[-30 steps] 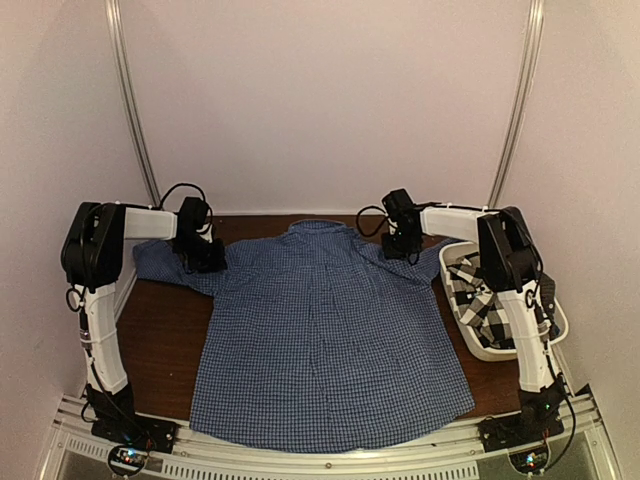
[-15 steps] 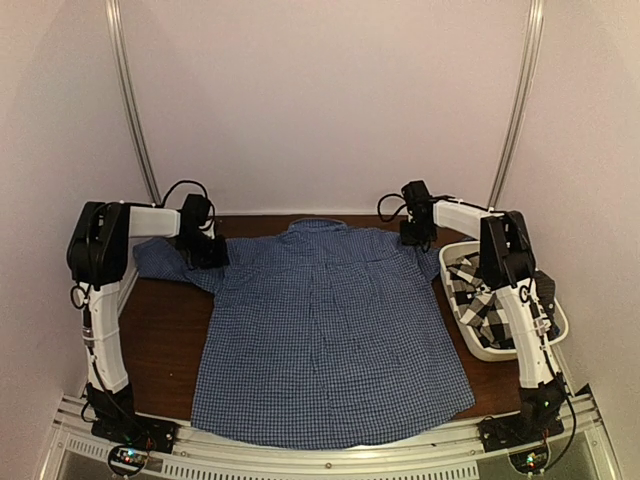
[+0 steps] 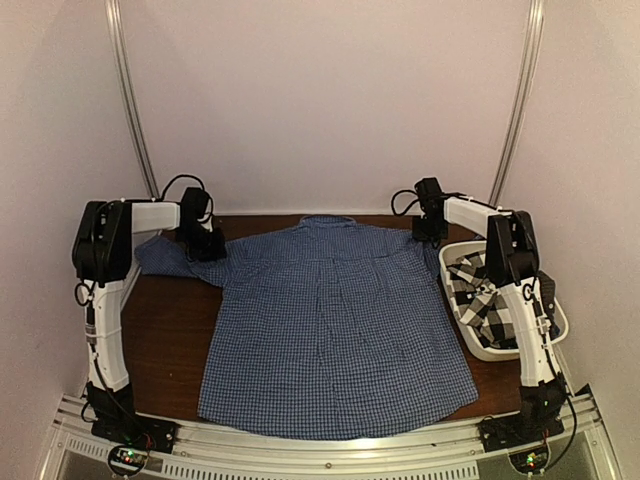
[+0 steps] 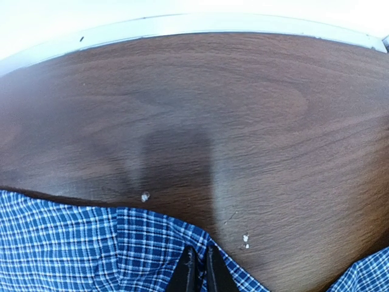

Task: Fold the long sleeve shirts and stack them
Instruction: Flatten out the square-folded shirt at the center of the board.

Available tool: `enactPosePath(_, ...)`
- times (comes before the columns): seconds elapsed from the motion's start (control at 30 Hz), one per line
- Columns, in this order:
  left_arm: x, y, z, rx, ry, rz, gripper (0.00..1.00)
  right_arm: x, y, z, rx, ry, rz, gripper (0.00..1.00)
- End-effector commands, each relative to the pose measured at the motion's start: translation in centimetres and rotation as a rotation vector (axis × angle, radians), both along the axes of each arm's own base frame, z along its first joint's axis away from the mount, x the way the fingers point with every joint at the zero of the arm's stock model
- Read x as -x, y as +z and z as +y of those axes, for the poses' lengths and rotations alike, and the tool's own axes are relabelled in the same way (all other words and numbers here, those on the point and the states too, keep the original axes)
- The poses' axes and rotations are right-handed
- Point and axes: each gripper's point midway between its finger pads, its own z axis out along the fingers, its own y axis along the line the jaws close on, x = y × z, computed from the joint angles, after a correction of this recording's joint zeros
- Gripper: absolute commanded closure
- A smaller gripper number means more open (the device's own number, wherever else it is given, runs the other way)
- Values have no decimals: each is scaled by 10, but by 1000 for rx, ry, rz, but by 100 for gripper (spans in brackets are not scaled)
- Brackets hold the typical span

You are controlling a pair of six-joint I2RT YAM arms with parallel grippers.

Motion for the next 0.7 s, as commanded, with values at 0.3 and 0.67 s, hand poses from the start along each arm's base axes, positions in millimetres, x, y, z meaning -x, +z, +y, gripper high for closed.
enactPosePath(0.3, -26, 96, 115, -110, 294, -175, 62, 6, 108, 68, -111, 170, -171, 46)
enactPosePath(0.67, -43, 59, 139, -141, 440, -133, 62, 45, 160, 149, -250, 347, -242, 38)
